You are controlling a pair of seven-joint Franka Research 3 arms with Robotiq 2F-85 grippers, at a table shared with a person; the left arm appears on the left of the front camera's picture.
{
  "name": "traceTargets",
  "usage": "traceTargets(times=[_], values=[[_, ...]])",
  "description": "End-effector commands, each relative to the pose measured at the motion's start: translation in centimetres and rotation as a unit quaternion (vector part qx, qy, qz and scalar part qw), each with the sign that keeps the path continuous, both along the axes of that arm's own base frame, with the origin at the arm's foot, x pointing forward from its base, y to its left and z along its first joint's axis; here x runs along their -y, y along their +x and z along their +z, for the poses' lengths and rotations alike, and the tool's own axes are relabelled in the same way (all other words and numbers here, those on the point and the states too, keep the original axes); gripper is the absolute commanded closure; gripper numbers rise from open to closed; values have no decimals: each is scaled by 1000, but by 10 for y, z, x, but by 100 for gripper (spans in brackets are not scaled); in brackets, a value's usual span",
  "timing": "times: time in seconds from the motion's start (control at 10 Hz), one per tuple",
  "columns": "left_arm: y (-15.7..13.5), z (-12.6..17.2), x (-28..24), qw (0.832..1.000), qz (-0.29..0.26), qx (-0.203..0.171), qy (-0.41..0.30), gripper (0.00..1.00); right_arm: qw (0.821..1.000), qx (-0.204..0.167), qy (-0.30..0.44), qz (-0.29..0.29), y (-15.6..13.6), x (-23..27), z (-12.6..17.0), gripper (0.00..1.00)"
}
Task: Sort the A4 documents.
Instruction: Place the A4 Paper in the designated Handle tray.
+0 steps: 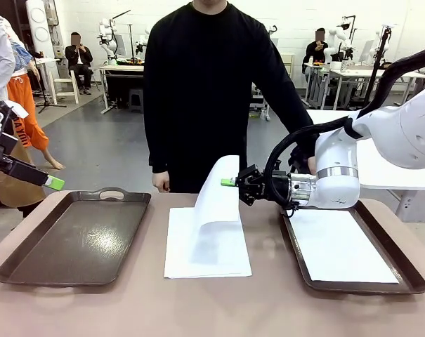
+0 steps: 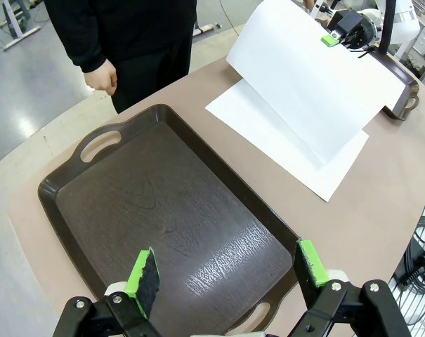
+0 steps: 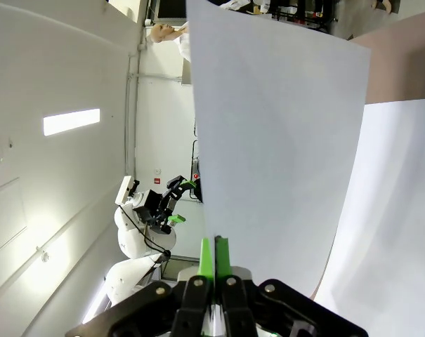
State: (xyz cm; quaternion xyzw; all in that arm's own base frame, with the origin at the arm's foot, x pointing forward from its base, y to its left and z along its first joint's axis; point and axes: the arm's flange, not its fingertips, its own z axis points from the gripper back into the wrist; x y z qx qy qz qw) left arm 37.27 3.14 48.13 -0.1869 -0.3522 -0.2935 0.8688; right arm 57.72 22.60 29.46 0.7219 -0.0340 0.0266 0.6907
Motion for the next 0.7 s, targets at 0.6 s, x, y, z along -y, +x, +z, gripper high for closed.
traceTargets(times=[0.6], values=[[2, -3, -2, 1000, -8, 5, -2, 0, 999, 27, -16, 28, -13, 39, 7, 99]])
